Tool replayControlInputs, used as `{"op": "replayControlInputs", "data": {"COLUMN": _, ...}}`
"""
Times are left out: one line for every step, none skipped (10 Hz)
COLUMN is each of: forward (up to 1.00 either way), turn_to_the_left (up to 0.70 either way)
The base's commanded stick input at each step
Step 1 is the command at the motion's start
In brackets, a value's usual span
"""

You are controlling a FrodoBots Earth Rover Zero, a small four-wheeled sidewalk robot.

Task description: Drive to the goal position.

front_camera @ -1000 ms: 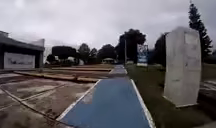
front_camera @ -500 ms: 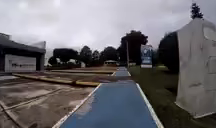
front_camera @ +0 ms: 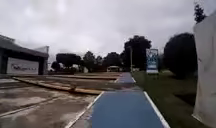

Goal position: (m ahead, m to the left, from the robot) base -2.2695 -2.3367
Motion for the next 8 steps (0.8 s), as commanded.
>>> {"op": "replayControlInputs", "data": {"forward": 0.7, "turn_to_the_left": -0.32}}
{"op": "replayControlInputs", "data": {"forward": 0.7, "turn_to_the_left": -0.18}}
{"op": "replayControlInputs", "data": {"forward": 0.7, "turn_to_the_left": -0.04}}
{"op": "replayControlInputs", "data": {"forward": 0.7, "turn_to_the_left": 0.0}}
{"op": "replayControlInputs", "data": {"forward": 0.7, "turn_to_the_left": 0.0}}
{"op": "replayControlInputs", "data": {"forward": 0.7, "turn_to_the_left": 0.0}}
{"op": "replayControlInputs", "data": {"forward": 0.7, "turn_to_the_left": 0.0}}
{"op": "replayControlInputs", "data": {"forward": 0.7, "turn_to_the_left": 0.0}}
